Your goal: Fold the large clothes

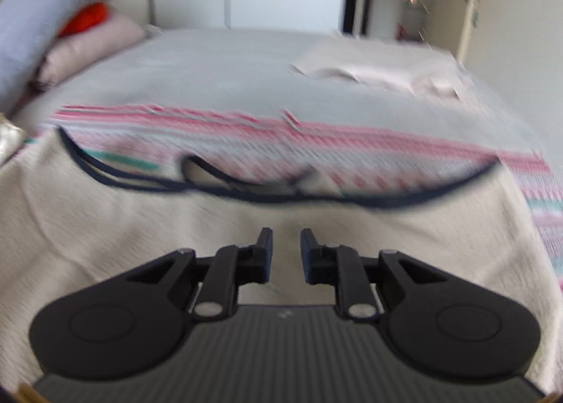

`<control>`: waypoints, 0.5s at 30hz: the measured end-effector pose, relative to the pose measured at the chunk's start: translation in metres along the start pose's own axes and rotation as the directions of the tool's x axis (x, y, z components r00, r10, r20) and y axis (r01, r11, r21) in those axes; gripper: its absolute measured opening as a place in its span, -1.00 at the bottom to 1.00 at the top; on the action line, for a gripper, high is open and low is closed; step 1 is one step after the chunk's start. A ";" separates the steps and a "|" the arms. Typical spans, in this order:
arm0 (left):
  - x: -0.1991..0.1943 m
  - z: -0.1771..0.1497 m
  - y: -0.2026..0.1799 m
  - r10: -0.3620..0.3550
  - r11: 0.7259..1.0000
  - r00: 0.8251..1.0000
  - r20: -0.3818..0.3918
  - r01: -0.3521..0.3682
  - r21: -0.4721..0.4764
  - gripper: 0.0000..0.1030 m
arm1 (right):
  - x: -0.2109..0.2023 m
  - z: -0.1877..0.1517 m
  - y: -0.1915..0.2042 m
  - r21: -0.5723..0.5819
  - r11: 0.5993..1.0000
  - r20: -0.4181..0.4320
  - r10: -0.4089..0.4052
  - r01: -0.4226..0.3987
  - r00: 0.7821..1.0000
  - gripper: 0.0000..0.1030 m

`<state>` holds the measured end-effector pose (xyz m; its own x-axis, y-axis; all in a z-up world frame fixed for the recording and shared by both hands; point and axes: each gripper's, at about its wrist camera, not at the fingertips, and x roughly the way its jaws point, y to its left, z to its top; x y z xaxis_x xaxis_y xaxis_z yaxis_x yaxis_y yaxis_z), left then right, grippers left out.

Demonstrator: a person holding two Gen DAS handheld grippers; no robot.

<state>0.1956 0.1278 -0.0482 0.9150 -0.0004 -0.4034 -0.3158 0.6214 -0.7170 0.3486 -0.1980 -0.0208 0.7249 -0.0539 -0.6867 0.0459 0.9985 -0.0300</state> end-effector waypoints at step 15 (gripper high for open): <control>-0.003 0.003 -0.009 -0.046 0.997 0.998 0.034 0.045 0.055 -0.14 | -0.056 -0.036 -0.019 0.061 0.962 0.109 0.259 -0.267 0.960 -0.63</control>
<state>0.1963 0.1242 -0.0386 0.9367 -0.0026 -0.3500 -0.2605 0.6629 -0.7020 0.2819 -0.2138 -0.0078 0.7825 0.2058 -0.5877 -0.1070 0.9742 0.1987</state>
